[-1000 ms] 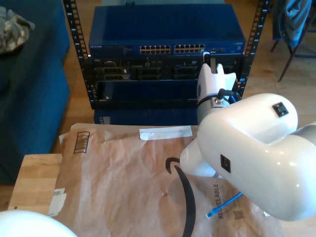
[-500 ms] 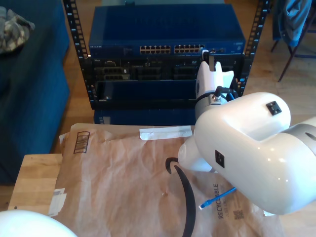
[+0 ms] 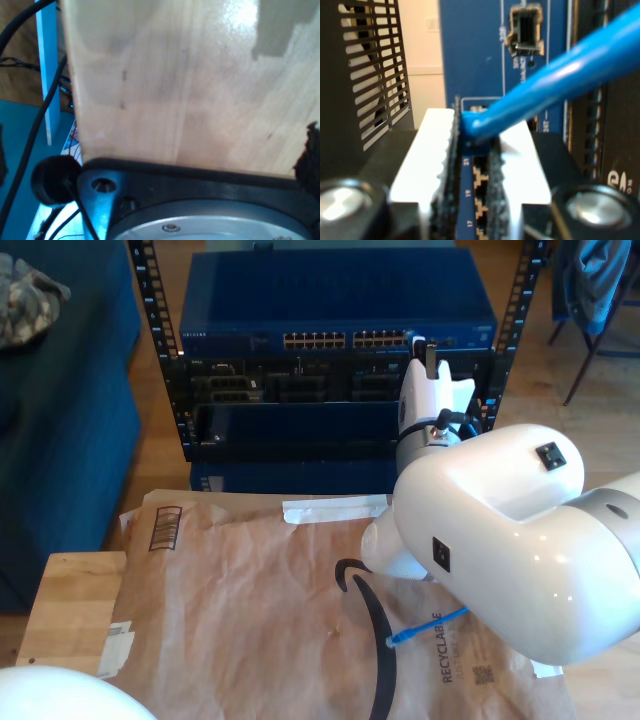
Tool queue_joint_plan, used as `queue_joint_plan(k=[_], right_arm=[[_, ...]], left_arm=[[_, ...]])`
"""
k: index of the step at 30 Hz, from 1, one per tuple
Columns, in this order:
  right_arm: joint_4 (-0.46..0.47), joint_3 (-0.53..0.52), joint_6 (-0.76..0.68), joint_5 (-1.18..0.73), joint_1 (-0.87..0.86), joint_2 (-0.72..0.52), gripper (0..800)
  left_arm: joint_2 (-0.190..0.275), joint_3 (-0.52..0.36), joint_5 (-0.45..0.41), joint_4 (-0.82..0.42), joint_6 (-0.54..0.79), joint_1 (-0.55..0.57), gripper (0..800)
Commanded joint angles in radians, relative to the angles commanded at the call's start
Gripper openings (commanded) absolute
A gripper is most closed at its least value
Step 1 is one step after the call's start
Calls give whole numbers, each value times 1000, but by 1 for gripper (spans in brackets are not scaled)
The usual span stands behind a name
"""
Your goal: Grab the cable and plug it in
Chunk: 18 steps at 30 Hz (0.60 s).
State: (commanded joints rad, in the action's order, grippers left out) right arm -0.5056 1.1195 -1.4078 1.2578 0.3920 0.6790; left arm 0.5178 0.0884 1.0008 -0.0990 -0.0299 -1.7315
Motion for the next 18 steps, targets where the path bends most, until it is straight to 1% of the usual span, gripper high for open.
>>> queue_joint_plan(k=[18], right_arm=[[0, 3, -2, 0, 6, 9, 0]], left_arm=[[0, 0, -2, 0, 0, 0, 800]])
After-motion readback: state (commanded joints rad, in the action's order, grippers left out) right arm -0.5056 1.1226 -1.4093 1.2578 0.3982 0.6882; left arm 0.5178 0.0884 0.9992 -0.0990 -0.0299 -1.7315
